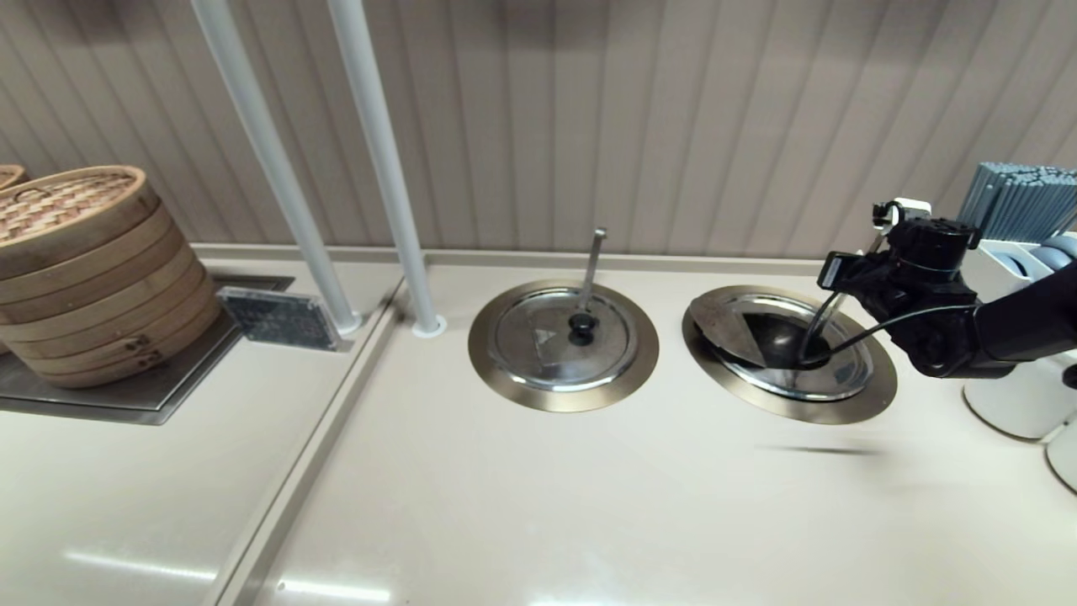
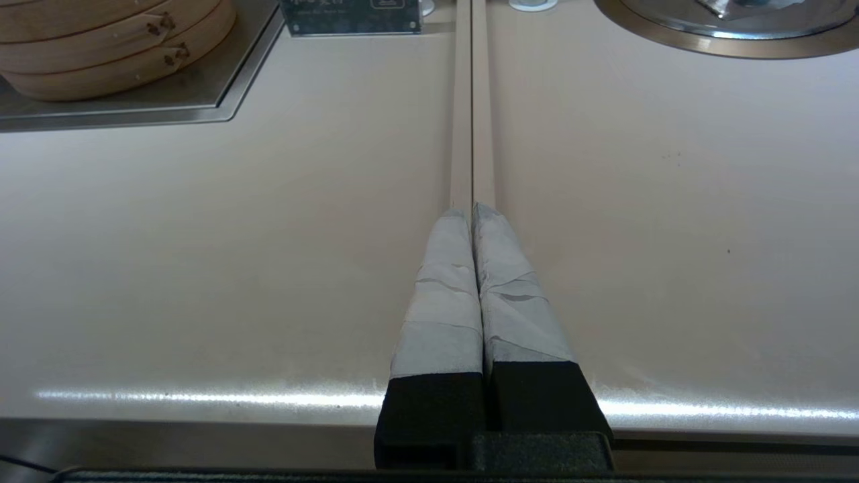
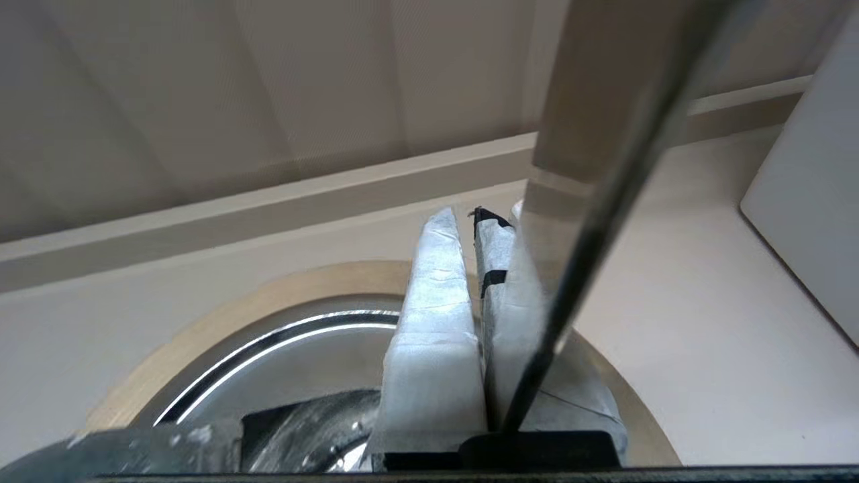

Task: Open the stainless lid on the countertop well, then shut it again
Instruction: Stir with a spoon

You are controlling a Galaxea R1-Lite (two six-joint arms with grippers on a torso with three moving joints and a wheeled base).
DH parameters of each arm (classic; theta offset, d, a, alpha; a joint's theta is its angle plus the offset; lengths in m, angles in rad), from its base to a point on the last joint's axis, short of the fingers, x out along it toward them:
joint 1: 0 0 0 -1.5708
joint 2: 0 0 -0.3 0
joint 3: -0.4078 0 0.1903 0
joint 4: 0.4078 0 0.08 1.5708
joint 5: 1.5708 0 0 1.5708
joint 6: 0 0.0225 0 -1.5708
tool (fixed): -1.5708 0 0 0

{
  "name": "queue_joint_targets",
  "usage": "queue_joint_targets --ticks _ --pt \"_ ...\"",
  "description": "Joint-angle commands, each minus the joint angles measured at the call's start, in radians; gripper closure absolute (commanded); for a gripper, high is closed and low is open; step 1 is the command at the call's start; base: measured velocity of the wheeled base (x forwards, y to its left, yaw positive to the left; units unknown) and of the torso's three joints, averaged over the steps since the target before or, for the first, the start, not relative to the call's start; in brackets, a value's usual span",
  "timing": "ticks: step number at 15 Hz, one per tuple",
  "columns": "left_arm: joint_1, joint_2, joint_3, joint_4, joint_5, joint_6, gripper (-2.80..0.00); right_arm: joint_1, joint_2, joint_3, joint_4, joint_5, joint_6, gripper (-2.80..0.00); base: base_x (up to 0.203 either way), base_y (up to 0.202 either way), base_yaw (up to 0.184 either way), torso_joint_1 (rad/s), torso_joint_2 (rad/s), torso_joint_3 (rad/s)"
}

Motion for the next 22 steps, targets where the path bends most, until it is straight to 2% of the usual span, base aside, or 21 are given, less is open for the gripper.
queue_joint_targets --ticks 1,2,4,9,11,14,17,20,22 --pt "0.000 0.000 0.001 0.000 0.000 0.000 0.00 0.009 0.078 -0.049 -0.032 -0.025 0.005 0.00 0.000 0.000 0.000 0.000 0.00 0.000" --pt "0.000 0.000 0.000 0.000 0.000 0.000 0.00 0.026 0.082 -0.050 -0.037 -0.027 0.009 0.00 0.000 0.000 0.000 0.000 0.00 0.000" --pt "0.000 0.000 0.000 0.000 0.000 0.000 0.00 0.062 0.068 -0.049 -0.037 -0.028 0.069 0.00 0.000 0.000 0.000 0.000 0.00 0.000" --pt "0.000 0.000 0.000 0.000 0.000 0.000 0.00 0.088 -0.034 0.027 -0.036 -0.023 0.092 0.00 0.000 0.000 0.000 0.000 0.00 0.000" --pt "0.000 0.000 0.000 0.000 0.000 0.000 0.00 0.085 -0.072 0.071 -0.031 -0.010 0.088 0.00 0.000 0.000 0.000 0.000 0.00 0.000" --pt "0.000 0.000 0.000 0.000 0.000 0.000 0.00 0.062 -0.140 0.145 0.012 0.071 0.083 0.00 0.000 0.000 0.000 0.000 0.00 0.000" --pt "0.000 0.000 0.000 0.000 0.000 0.000 0.00 0.021 -0.116 0.146 0.013 0.071 0.009 0.00 0.000 0.000 0.000 0.000 0.00 0.000" --pt "0.000 0.000 0.000 0.000 0.000 0.000 0.00 -0.005 -0.049 0.099 0.013 0.063 0.001 0.00 0.000 0.000 0.000 0.000 0.00 0.000" --pt "0.000 0.000 0.000 0.000 0.000 0.000 0.00 -0.014 0.001 0.042 0.013 0.026 -0.001 0.00 0.000 0.000 0.000 0.000 0.00 0.000"
